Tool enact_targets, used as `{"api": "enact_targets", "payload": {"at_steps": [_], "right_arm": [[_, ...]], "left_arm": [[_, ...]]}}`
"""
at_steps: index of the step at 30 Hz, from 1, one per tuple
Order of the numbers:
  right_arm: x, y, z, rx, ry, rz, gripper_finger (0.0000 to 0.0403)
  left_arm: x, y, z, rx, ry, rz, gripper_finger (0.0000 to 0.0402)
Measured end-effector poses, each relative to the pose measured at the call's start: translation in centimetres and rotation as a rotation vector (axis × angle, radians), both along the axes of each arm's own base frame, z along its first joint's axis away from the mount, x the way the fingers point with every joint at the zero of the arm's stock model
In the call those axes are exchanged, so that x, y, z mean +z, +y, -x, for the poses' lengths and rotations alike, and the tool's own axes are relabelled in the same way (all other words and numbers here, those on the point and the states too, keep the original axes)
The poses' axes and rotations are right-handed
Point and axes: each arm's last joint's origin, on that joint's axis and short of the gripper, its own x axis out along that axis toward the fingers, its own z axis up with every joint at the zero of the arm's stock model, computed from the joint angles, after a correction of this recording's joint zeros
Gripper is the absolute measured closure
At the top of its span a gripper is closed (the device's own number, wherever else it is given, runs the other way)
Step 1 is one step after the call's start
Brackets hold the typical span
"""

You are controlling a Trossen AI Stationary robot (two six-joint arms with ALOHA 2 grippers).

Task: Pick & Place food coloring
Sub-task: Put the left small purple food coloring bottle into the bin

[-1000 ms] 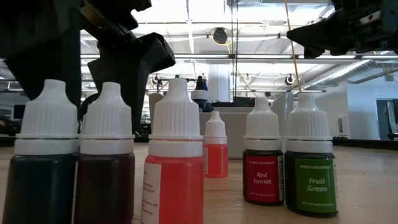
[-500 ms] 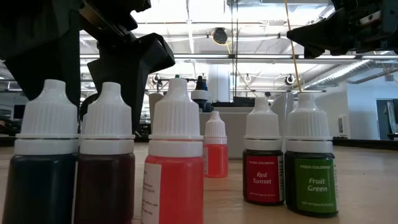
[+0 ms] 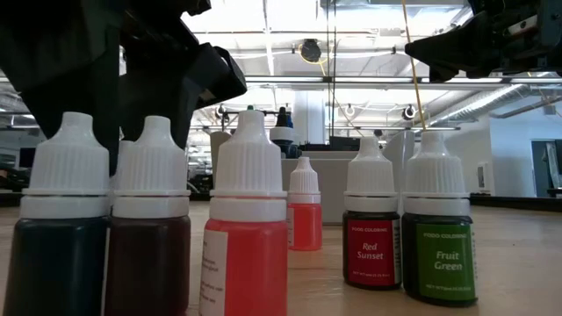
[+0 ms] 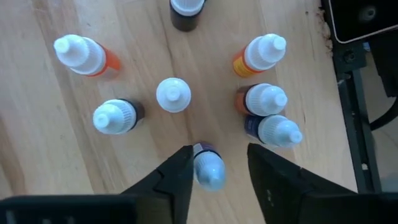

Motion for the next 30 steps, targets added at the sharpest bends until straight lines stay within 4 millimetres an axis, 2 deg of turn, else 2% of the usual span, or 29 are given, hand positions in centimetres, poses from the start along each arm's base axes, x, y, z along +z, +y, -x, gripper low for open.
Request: {"api": "enact_targets", "payload": {"at_steps": [11,22,25,30], "right_arm": [[0.0,0.0,0.0,0.0,0.0,0.0,0.0403],[0.0,0.0,0.0,0.0,0.001,0.0,0.0403],[0.0,0.0,0.0,0.0,0.0,0.0,0.0403],[0.0,0.0,0.0,0.0,0.001,0.0,0.0403]], "left_arm": [[0.0,0.0,0.0,-0.01,-0.002,-0.003,0.0307],[3.3,0.1,-0.1,-0.028,-0.012,-0.051,0.0394],[4.3,0.1,-0.3,-0.038,-0.027,-0.067,0.0393],[5.0,0.2,-0.5,-0.011,-0.036,-0.063,0.0363]]}}
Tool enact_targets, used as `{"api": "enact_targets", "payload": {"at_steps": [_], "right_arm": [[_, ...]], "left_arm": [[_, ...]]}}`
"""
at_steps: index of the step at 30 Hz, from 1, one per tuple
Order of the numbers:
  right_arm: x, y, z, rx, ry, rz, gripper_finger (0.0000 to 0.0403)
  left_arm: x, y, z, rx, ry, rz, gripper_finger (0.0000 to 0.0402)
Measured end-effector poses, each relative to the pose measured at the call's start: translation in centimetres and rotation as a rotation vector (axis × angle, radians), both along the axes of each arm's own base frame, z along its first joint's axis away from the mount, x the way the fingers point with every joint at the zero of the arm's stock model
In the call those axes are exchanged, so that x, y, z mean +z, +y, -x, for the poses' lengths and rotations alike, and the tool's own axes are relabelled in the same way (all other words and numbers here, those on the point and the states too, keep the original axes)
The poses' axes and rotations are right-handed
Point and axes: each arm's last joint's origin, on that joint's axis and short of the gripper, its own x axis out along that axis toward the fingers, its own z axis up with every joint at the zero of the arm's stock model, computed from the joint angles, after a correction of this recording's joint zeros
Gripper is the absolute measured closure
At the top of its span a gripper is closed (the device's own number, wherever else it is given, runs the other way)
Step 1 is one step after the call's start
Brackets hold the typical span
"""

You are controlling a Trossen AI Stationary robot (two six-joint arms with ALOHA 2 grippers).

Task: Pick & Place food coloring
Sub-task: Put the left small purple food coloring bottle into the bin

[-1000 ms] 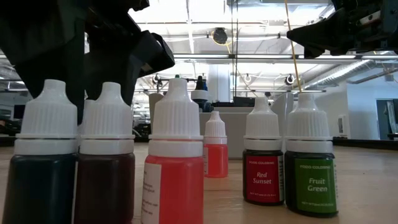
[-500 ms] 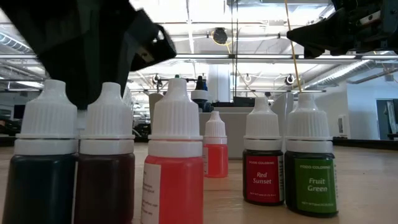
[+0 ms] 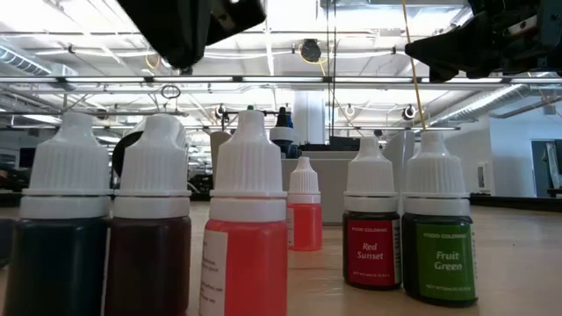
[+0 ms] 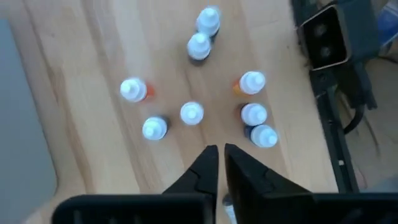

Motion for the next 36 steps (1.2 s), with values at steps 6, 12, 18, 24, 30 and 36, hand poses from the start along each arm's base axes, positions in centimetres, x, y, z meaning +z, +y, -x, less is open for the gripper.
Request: {"api": "enact_targets", "payload": {"at_steps": [6,12,18,24,30,36], "right_arm": [[-0.1,0.0,0.0,-0.001,0.006,0.002,0.0403],[-0.1,0.0,0.0,0.0,0.006,0.0,0.0403],[-0.1,0.0,0.0,0.0,0.006,-0.001,0.0403],[-0.1,0.0,0.0,0.0,0.006,-0.001,0.0403],[-0.1,0.0,0.0,0.0,0.006,-0.001,0.0403],[-0.1,0.0,0.0,0.0,0.006,-0.002,0.0403]], "left_arm": [[-1.1,-0.4,2.0,0.167,0.13,-0.069,0.0299],[-2.2,-2.7,4.3,0.235,0.182,-0.059,0.021],[-3.3,-4.5,5.8,0.215,0.168,-0.045,0.0152],[-5.3,-4.3,6.2,0.257,0.171,-0.034,0.0145],[-7.0,-3.4,6.8,0.315,0.216,-0.065,0.0171],[-7.5,-2.9,6.8,0.334,0.228,-0.07,0.0198]]}}
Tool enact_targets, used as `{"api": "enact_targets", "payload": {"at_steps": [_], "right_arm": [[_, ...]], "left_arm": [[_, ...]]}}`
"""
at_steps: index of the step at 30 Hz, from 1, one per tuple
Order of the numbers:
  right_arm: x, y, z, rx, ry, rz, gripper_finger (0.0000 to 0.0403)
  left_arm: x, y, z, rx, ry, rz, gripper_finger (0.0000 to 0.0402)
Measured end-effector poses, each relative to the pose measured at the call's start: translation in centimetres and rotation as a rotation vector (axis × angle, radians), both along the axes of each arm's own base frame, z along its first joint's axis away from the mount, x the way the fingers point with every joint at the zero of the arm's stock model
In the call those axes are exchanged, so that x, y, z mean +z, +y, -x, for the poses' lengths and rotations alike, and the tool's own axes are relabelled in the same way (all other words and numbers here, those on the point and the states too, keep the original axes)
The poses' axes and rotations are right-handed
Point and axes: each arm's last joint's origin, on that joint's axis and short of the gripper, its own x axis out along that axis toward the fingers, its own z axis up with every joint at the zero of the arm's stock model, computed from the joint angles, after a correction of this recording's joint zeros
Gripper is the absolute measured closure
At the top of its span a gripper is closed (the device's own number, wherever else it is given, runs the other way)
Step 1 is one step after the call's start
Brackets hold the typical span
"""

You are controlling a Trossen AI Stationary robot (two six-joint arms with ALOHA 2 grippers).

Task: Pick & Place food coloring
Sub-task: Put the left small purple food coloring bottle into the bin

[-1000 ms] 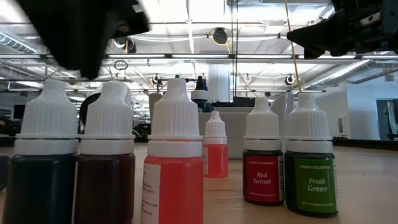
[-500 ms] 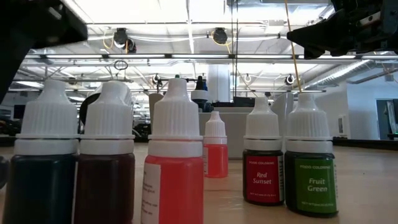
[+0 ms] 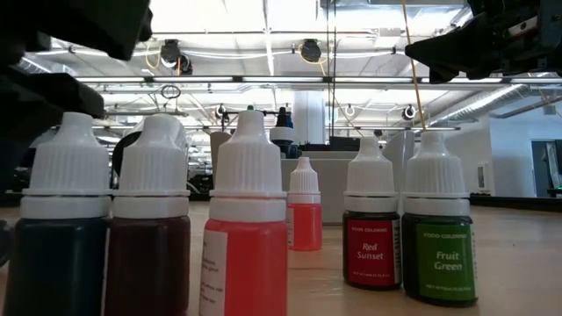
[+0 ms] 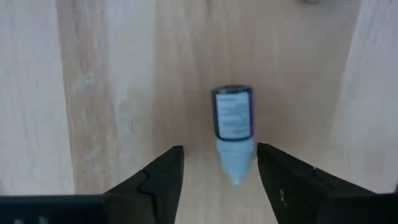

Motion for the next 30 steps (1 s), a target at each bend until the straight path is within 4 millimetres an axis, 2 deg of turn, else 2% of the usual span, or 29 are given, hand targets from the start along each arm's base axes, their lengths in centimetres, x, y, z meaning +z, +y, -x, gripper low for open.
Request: {"api": "enact_targets", "payload": {"at_steps": [10,17,26,30], "right_arm": [[0.0,0.01,0.0,0.0,0.0,0.0,0.0403],[0.0,0.0,0.0,0.0,0.0,0.0,0.0403],[0.0,0.0,0.0,0.0,0.0,0.0,0.0403],[0.0,0.01,0.0,0.0,0.0,0.0,0.0403]], "left_arm": [[-0.08,0.53,-0.37,0.007,0.001,-0.003,0.0263],[-0.08,0.52,-0.35,-0.027,0.001,-0.007,0.0349],[-0.09,0.55,-0.31,-0.057,0.004,-0.013,0.035],[0.68,0.6,-0.32,-0.063,0.022,-0.046,0.035]]}}
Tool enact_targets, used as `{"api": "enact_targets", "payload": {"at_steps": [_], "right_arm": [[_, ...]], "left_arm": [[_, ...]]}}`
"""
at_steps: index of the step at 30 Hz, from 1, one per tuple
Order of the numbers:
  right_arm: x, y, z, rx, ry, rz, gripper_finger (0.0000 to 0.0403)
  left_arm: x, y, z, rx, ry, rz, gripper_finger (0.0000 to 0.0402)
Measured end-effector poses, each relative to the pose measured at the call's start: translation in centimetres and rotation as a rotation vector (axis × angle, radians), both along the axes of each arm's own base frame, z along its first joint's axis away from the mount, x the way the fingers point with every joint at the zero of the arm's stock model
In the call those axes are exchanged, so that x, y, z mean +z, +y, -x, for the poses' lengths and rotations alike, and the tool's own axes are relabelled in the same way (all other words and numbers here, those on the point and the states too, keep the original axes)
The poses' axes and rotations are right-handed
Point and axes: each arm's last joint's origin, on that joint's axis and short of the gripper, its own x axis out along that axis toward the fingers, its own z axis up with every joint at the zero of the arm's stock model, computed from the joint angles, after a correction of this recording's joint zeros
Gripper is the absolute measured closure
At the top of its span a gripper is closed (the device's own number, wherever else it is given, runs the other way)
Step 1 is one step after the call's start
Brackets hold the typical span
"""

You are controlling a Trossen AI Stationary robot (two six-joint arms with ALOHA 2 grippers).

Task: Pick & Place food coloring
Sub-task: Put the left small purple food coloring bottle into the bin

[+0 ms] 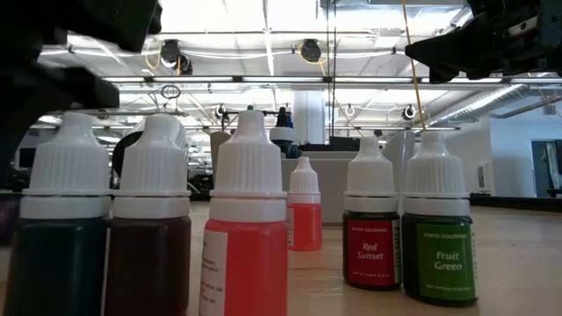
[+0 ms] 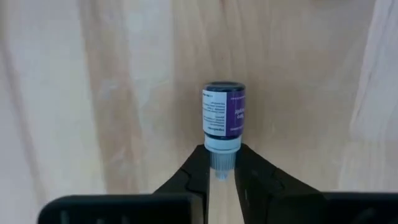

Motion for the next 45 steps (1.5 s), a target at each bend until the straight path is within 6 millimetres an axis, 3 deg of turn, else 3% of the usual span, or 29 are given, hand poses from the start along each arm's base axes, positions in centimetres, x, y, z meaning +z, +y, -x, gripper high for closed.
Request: {"api": "enact_targets", "payload": {"at_steps": [5,13,20,25,32,39,45], "right_arm": [[0.0,0.0,0.0,0.001,0.001,0.0,0.0403],[0.0,0.5,0.1,0.078,-0.006,0.023,0.0401],[0.5,1.5,-0.6,0.118,-0.047,0.044,0.036],[1.4,3.1,-2.8,0.103,-0.027,0.126,0.0304],[0.6,6.8,-6.0,0.186,0.019,0.493,0.0241],[0.0,10.1,-8.5,0.081,0.046,0.762,0.0225],[-0.8,11.8,-11.0,-0.022,0.071,0.886,0.0226]], "left_arm": [[2.3,0.1,-0.2,-0.007,-0.001,-0.089,0.035],[8.2,0.6,-1.3,-0.061,-0.06,-0.224,0.035],[12.3,2.3,-3.0,-0.093,-0.173,-0.299,0.035],[12.8,4.0,-4.4,-0.127,-0.187,-0.314,0.035],[12.8,6.5,-5.9,-0.126,-0.18,-0.341,0.035],[12.9,7.5,-6.8,-0.155,-0.196,-0.338,0.035],[13.0,7.2,-7.5,-0.205,-0.255,-0.292,0.035]]}}
